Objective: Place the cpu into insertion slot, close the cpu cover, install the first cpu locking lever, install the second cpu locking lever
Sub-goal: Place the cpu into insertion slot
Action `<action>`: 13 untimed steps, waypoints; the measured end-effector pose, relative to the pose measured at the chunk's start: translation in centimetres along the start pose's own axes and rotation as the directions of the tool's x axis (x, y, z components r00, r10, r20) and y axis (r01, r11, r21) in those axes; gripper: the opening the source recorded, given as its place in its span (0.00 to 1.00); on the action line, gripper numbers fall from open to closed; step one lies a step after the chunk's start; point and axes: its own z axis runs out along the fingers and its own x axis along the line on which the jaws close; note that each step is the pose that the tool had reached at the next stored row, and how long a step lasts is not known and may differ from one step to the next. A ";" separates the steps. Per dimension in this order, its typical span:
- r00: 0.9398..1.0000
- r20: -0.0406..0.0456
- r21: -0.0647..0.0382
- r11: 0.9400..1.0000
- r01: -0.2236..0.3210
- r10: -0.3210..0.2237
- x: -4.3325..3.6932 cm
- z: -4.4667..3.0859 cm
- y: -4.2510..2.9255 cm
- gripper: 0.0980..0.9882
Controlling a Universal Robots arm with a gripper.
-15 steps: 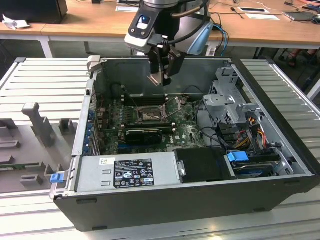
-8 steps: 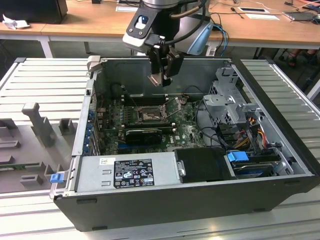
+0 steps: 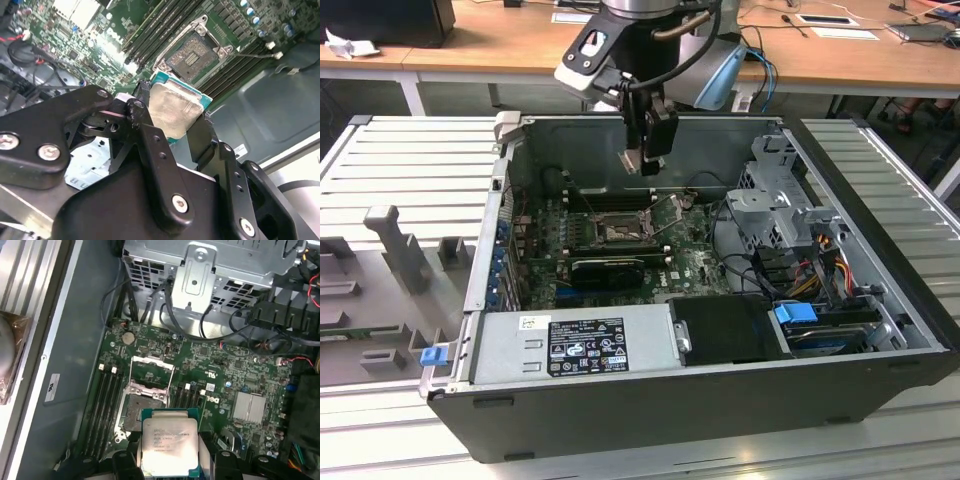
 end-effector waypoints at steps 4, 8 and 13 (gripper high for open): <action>0.999 0.004 -0.001 0.999 -0.051 0.051 0.00 0.05 0.00 0.50; 0.998 0.005 -0.001 0.998 -0.062 0.062 0.00 0.41 -0.05 0.50; 0.989 0.013 -0.004 0.989 -0.147 0.147 -0.01 0.76 -0.08 0.50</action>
